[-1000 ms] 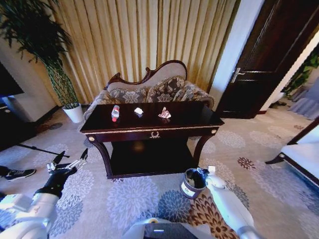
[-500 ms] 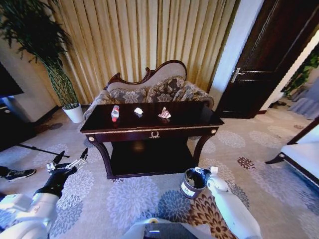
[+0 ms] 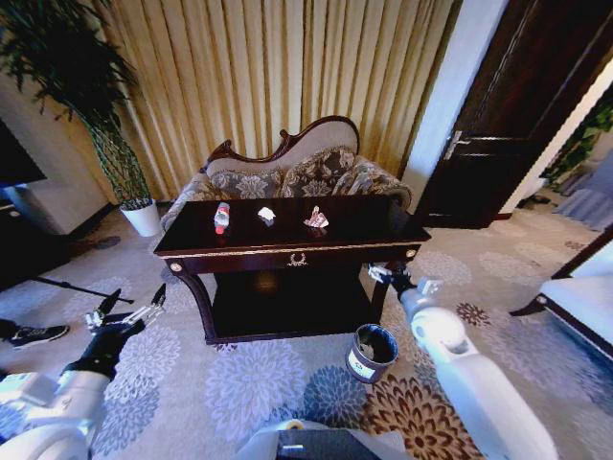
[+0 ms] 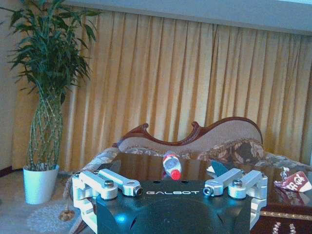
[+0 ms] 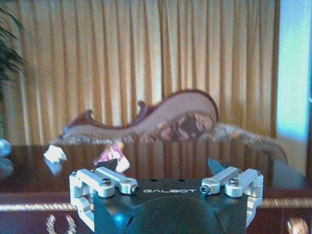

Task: Move to the front of the table and place the trash on the table into the trash bin.

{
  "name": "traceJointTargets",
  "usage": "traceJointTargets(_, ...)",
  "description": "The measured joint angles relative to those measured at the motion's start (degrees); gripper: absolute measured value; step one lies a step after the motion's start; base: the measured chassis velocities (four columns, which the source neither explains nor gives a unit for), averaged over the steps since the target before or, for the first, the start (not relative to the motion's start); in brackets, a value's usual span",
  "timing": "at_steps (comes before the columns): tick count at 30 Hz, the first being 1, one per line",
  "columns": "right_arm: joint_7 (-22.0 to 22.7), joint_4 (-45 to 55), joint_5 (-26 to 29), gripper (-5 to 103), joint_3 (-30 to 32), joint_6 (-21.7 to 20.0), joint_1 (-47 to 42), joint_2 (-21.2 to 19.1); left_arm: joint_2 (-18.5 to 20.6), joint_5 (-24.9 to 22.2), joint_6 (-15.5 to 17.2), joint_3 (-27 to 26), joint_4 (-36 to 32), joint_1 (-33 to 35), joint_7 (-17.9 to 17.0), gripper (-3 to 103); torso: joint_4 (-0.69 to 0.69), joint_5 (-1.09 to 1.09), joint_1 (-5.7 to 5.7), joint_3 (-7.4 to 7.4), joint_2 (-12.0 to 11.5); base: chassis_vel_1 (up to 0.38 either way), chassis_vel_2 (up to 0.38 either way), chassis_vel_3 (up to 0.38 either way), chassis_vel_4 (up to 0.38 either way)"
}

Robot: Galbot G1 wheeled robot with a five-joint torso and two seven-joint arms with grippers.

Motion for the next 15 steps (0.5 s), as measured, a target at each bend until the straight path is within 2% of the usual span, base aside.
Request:
traceJointTargets(5,0.3,5.57,1.78,100,1.39,0.08,-1.76,-1.3,0.31,-0.17,0.09,-0.42,0.0,-0.25,-0.22,100,-0.01,0.0,0.0,0.0,0.0,0.0,0.0,0.0,0.0)
traceJointTargets(15,0.4,4.09,0.76,100,-0.19,0.07,-0.89,-0.44,0.52,-0.19,0.7,-2.35,0.0,-0.43,-0.77,100,0.01,0.0,0.0,0.0,0.0,-0.005,0.006,0.011,-0.007)
